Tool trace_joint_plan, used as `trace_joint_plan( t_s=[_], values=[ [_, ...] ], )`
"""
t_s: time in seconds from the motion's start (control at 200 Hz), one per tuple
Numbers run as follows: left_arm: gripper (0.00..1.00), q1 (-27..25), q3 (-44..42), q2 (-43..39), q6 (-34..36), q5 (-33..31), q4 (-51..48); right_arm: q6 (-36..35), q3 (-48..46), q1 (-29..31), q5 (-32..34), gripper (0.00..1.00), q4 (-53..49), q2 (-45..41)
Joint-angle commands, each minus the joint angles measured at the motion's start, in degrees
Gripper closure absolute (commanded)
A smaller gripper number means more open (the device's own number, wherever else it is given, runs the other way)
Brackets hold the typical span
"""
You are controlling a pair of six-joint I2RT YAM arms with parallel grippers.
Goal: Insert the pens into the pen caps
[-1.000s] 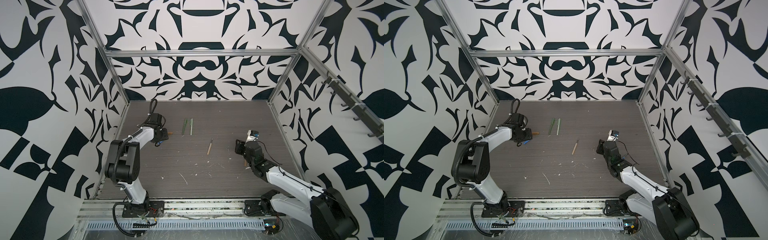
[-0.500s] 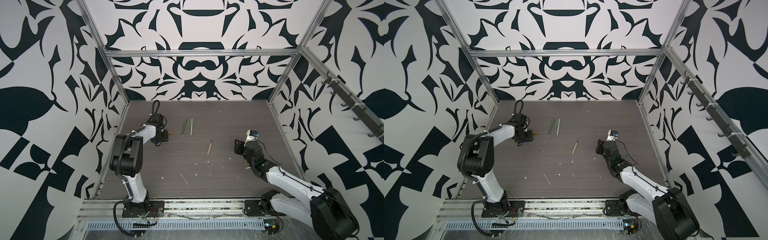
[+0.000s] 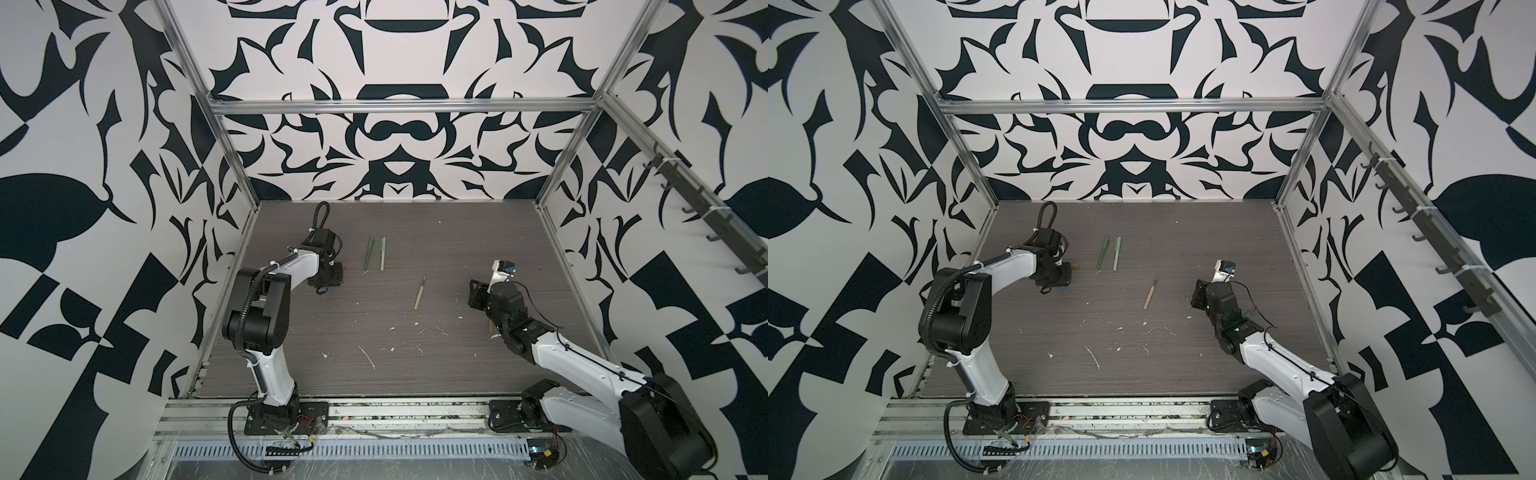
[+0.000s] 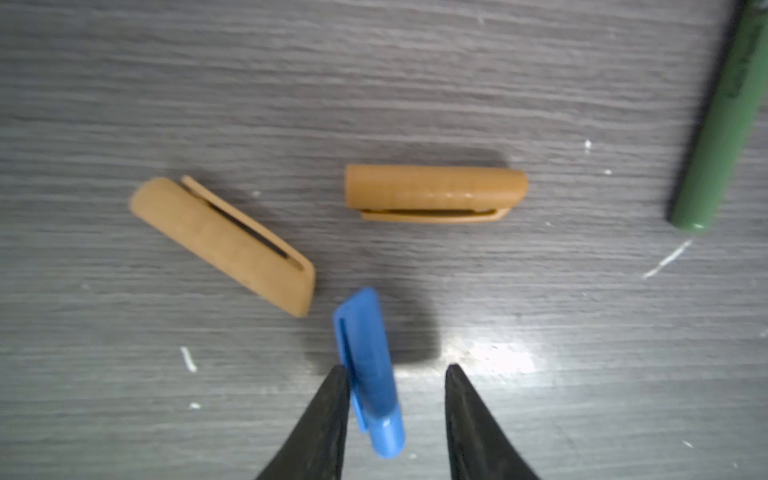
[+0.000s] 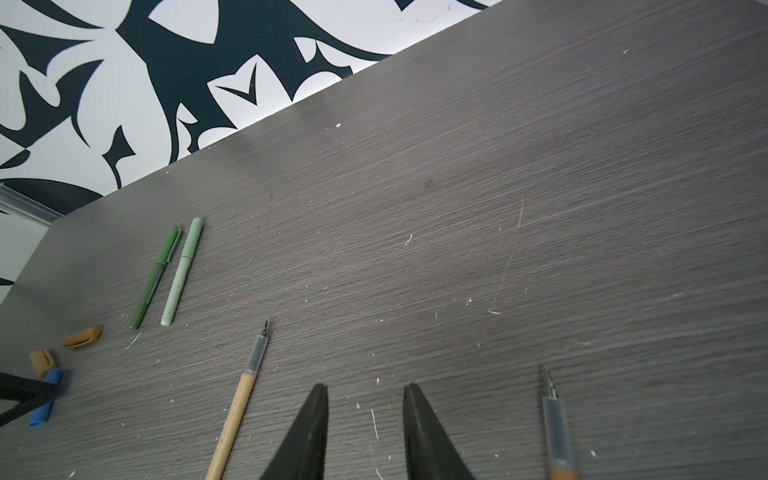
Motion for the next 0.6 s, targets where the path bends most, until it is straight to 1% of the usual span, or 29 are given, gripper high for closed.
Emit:
trace_joint_plan(
  t_s=[0.0,0.24,0.375,0.46,0.595],
  values=[
    [0.61,-0.5,-0.8,-0.1,-0.6,-0.5,-1.8,0.1,0.8,0.2,-0.1,0.67,2.0,0.3],
    [0.61,-0.8,0.6,0.7,-2.1,-4.9,-4.1,0.1,1.0,0.1,-0.6,0.68,2.0,0.4],
    [0.61,-0.8,2.7,3.2,-2.2,-6.2,-6.0,0.1,1.1,0.1,-0.9,0.68,1.6,0.0],
    [0.64,-0.8,4.0,4.7,-2.0,-6.4,-6.9,0.2,1.0,0.2,-1.0,0.68,1.5,-0.3],
    [0.70,-0.8,4.8,5.5,-1.8,-4.9,-6.9,0.5,1.0,0.2,-1.5,0.69,1.6,0.0]
  ],
)
